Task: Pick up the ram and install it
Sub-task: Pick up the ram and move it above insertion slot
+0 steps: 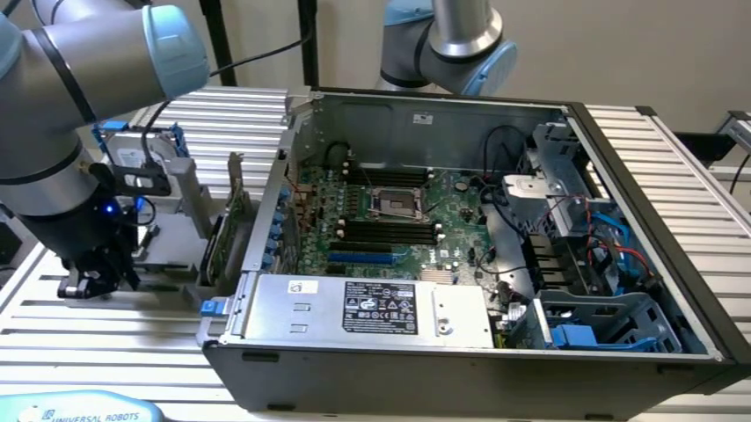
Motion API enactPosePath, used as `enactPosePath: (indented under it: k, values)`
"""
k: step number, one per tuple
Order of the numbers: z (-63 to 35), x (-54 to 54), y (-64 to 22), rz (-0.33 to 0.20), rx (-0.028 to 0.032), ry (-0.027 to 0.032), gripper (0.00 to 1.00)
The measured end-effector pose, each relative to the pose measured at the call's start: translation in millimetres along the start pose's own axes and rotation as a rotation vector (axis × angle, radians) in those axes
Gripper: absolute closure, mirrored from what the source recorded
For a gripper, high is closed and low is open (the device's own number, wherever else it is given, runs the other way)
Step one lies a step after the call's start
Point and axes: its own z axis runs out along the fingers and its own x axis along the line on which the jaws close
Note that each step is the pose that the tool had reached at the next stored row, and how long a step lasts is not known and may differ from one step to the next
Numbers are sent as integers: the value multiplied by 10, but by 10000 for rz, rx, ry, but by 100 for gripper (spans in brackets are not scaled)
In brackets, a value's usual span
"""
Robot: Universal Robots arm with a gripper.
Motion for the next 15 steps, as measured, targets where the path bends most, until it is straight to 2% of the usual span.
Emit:
enactPosePath:
  k: [4,15]
  values:
    - [-136,-6,6,-1,-1,0,87]
    - [-636,-27,10,-2,1,-3,87]
